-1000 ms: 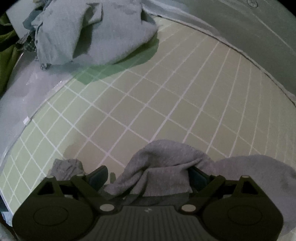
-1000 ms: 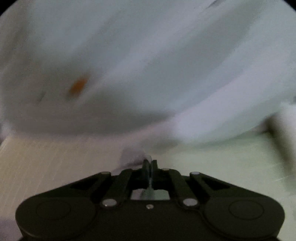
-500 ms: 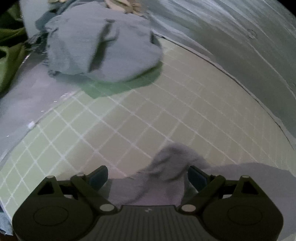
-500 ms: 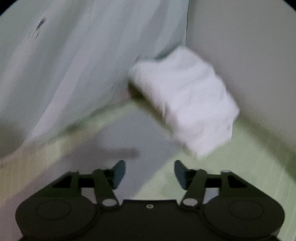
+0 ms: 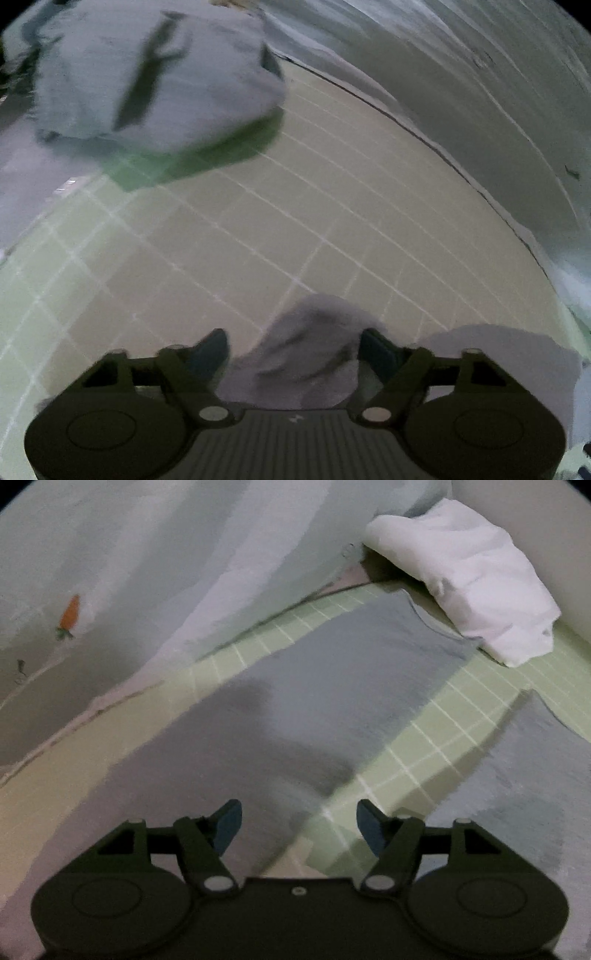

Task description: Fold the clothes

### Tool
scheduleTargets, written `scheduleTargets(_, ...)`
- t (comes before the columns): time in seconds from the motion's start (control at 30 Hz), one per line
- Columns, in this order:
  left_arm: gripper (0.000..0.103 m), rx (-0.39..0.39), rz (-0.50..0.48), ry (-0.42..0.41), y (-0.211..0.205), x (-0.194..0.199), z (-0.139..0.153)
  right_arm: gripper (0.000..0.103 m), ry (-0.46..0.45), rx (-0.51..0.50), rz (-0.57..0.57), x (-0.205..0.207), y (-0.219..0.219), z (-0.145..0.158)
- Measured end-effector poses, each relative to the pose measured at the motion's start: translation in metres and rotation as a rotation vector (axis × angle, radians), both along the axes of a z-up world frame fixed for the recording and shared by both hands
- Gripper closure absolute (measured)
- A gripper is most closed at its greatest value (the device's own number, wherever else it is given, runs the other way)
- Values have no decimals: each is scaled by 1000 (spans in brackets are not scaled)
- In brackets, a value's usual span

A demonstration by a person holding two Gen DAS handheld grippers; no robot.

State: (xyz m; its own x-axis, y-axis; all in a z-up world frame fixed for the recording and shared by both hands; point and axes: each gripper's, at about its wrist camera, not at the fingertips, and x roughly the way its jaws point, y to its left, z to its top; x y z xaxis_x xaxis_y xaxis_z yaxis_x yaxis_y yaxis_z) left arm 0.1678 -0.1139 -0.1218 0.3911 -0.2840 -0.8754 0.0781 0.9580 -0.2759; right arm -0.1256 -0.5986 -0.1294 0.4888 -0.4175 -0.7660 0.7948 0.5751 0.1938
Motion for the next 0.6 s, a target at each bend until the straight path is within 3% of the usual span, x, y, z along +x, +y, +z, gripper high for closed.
scheduleTargets(0.03, 69, -9, -25, -3, -4, -2, 0, 33, -8, 0, 3, 0, -1, 1)
scheduleTargets(0.07, 84, -21, -53, -7, -8, -5, 0, 33, -15, -1, 5, 2, 1, 3)
scheduleTargets(0.1, 92, -29, -90, -19, -12, -10, 3, 33, -23, 0, 8, -1, 5, 5)
scheduleTargets(0.27, 94, 3, -269, -102, -34, -62, 20, 33, -33, 6, 33, -21, 35, 8)
scheduleTargets(0.6, 91, 51, -408, -35, -36, -150, -4, 33, 13, 60, 109, -58, 72, -4)
